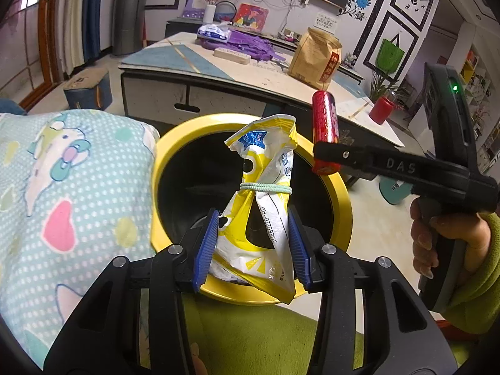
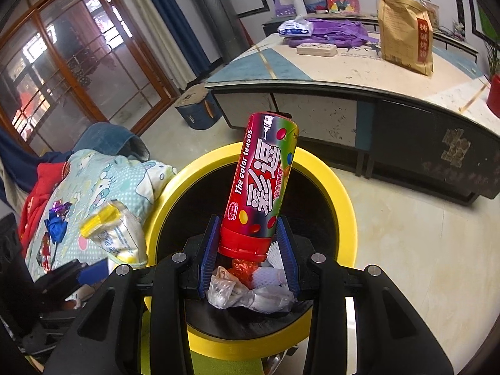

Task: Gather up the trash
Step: 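Open both tools to drop the yellow bag and candy tube into the bin, then move both tools back over the wrappers on the bed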

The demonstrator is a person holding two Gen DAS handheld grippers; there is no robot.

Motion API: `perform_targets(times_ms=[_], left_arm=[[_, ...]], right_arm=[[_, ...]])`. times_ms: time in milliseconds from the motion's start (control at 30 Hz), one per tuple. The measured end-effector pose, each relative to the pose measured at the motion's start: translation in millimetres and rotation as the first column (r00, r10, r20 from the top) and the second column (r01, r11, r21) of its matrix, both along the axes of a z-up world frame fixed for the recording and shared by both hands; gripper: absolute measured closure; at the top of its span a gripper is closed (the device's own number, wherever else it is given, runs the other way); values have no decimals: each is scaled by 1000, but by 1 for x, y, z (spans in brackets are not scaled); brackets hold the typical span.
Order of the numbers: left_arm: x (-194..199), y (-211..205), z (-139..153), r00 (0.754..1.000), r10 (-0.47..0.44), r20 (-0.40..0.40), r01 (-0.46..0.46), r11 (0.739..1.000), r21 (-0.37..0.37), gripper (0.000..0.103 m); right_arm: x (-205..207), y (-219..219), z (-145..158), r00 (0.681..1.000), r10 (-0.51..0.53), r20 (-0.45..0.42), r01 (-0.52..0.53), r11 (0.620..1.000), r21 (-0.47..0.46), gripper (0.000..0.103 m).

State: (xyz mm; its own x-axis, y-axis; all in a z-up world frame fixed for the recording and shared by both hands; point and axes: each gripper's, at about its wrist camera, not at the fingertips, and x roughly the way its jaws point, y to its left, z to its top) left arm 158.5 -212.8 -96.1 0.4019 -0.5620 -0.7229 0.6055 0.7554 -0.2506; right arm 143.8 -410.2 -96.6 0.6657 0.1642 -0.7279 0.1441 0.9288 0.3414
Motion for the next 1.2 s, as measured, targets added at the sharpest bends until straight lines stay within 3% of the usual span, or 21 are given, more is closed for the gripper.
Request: perform_targets(times_ms=[100,200,367,500,667,867,1200], left_arm=[[1,-4,-4,1000,-5,-5,5,1000,10,66],[0,-4,-3,1000,-5,2,5,1000,-4,54],[-5,5,9,999,27,34,-25,999,-35,28],[-10,16,20,996,63,62,-61,997,-48,11],[-15,34,34,986,137,95,-132,990,-49,11],[-27,55,50,968,193,158,-187,981,-52,11],[-45,81,73,934,249,256,-243,969,-55,11]], right_arm=[[1,-4,1,1000,-12,4,12,1000,10,66],[0,-8,1,999,-39,3,39,999,22,54],[-2,-9,5,998,-60,16,60,998,3,53],[-3,-3,13,997,-61,46,62,997,-35,42],[-3,14,23,995,-47,83,56,993,-105,28],[-4,37,38,991,-18,134,44,981,-191,20],[-11,77,65,970,71,234,-1,958,-288,12]])
